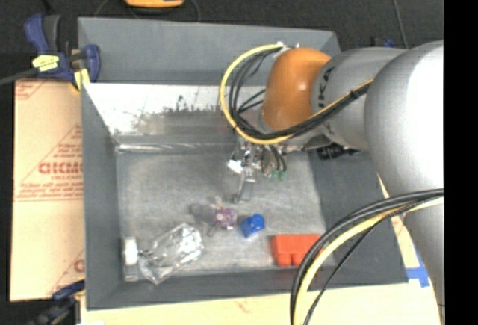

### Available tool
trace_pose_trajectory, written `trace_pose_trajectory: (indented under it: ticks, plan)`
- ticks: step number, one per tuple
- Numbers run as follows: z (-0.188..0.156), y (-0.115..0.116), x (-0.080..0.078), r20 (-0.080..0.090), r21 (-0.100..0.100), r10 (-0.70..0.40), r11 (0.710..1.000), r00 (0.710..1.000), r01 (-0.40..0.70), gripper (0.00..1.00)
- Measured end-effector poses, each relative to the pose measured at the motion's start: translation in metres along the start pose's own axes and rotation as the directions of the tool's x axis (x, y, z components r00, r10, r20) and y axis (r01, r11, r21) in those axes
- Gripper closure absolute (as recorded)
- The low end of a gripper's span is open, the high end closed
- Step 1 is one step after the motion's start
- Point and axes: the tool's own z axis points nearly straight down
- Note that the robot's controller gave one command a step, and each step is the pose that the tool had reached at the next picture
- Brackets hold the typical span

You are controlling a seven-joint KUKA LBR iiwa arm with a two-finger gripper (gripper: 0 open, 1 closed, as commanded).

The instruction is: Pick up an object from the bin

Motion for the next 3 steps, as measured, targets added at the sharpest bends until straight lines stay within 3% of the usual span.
trace_pose_trajectory:
  ticks: [1, 2, 3]
  plan:
    - [-0.005, -0.005, -0.004, 0.011, 0.003, 0.001, 1.0, 1.0, -0.002, 1.0]
    - [-0.149, 0.009, 0.012, 0.013, 0.003, -0.048, 0.999, 0.999, 0.048, 1.0]
    - [-0.075, 0.02, 0.075, -0.007, 0.004, 0.044, 0.999, 0.999, -0.044, 1.0]
